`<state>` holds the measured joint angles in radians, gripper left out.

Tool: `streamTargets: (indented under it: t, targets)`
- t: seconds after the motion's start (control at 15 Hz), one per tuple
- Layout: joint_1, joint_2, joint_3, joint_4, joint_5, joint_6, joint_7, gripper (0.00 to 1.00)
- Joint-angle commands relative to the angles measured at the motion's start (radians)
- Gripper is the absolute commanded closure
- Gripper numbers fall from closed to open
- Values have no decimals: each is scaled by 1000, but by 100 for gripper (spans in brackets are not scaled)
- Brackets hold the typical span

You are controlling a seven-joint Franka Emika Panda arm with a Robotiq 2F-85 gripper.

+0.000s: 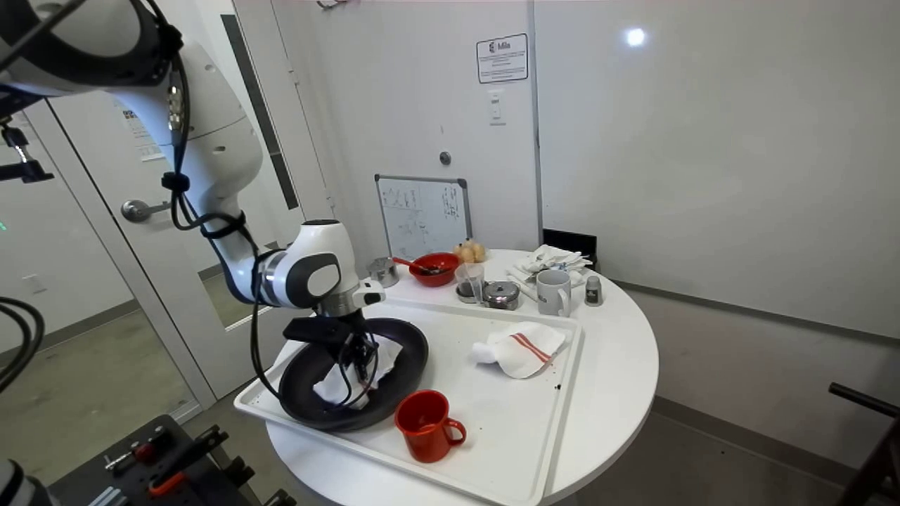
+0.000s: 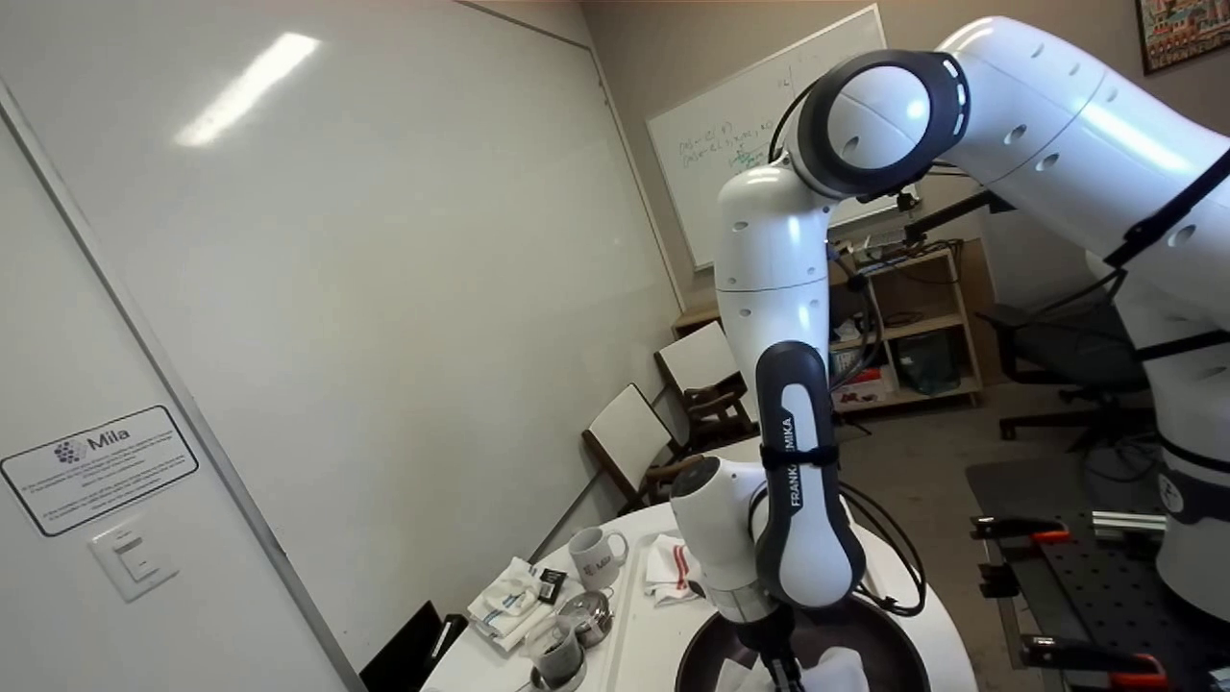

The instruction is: Use the towel next to the red mug to wipe the black pan

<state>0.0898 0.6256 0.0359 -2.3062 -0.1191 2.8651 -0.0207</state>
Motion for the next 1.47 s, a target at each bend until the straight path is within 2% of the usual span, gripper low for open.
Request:
streamTargets:
  t: [0.0,0.8,1.07,1.27,1.4]
  targets:
    - [-31,27,6,24,23,4,-19,96]
    - [-144,18,-30,12,69,6,-14,96]
    - [-144,19,-38,4,71,0,-5,96]
    - [-146,8,-28,-19,69,-5,-14,96]
    - [-177,-9,8,-44,74,-23,-54,96]
